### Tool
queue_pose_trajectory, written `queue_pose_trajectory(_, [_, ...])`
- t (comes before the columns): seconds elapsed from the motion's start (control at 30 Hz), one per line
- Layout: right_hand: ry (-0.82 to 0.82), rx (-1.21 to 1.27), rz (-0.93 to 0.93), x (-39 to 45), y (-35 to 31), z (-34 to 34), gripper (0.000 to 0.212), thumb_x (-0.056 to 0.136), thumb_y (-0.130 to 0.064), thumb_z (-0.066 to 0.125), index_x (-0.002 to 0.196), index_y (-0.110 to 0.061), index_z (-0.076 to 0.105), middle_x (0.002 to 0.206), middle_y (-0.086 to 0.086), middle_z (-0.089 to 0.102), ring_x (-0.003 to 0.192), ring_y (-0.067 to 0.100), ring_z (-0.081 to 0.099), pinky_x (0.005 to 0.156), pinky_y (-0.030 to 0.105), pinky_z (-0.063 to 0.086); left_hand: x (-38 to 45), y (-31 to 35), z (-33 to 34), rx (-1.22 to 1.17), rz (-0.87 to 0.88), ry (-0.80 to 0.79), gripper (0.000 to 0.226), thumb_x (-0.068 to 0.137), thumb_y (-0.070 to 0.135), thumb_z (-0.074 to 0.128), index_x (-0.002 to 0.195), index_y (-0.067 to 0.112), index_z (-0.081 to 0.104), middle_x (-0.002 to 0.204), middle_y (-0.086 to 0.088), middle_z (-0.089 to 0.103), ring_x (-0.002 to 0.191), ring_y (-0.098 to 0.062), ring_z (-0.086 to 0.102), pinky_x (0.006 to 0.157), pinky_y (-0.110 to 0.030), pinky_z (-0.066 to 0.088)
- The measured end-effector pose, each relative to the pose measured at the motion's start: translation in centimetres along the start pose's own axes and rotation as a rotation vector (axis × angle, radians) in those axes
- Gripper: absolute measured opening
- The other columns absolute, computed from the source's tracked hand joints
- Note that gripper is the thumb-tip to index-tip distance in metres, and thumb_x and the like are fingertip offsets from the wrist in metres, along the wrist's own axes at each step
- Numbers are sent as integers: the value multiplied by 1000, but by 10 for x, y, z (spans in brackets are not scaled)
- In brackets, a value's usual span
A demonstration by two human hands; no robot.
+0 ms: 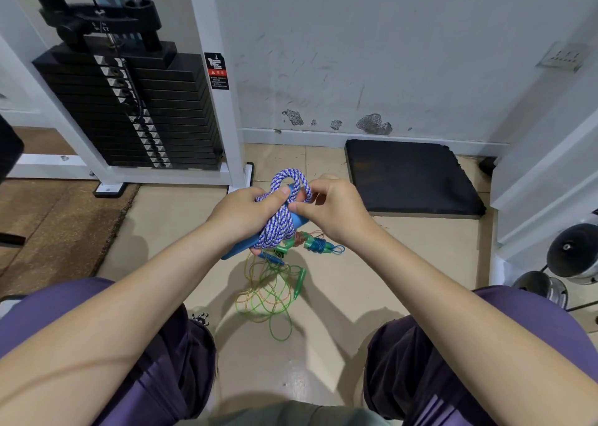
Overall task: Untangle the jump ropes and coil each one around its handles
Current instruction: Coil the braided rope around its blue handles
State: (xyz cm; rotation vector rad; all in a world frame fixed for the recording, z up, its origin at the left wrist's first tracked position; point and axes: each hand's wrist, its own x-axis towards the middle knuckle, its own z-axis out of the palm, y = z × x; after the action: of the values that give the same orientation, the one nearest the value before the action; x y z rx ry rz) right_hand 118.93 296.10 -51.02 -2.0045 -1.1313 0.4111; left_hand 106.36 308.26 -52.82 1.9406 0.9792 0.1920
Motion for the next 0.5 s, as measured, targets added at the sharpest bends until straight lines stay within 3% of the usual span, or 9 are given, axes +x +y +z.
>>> queue_pose_trajectory(0.1, [9, -60, -88, 0, 2, 6, 16, 85, -17, 72, 79, -4, 67, 79, -6, 43, 67, 4, 44, 58, 21, 33, 0, 0, -2, -7, -3, -4, 84, 67, 89, 47, 89, 11, 67, 73, -7, 74, 74, -34, 70, 78, -58, 57])
queue_pose_trajectory(0.2, [-53, 3, -72, 0, 2, 3, 14, 90, -12, 66, 84, 1, 66, 86, 2, 45, 72, 3, 44, 65, 16, 34, -2, 0, -2, 27, 14, -14, 78, 72, 86, 47, 88, 12, 68, 72, -6, 74, 71, -32, 70, 77, -57, 58])
queue_pose_trajectory(0.37, [-189, 76, 50, 0, 1, -5, 12, 96, -16, 58, 91, -7, 65, 104, 19, 53, 74, 12, 51, 56, 24, 47, -2, -1, -3, 155, 68, 1, 62, 85, 75, 47, 81, 17, 67, 64, -2, 70, 63, -25, 67, 76, -48, 58])
queue_pose_trajectory(0.43, [-265, 165, 104, 1, 6, -7, 19, 99, -16, 55, 94, -1, 65, 103, 25, 63, 79, 16, 55, 71, 35, 53, -3, -1, -3, 192, 80, 1, 61, 85, 76, 45, 77, 19, 66, 60, 1, 68, 63, -24, 67, 75, -47, 58])
queue_pose_trajectory(0.5, [-342, 267, 145, 0, 8, -10, 20, 100, -16, 53, 94, -1, 65, 91, 14, 68, 79, 13, 56, 77, 33, 50, -5, 1, -4, 219, 92, 3, 61, 85, 77, 44, 74, 20, 65, 56, 3, 67, 64, -23, 67, 75, -45, 58])
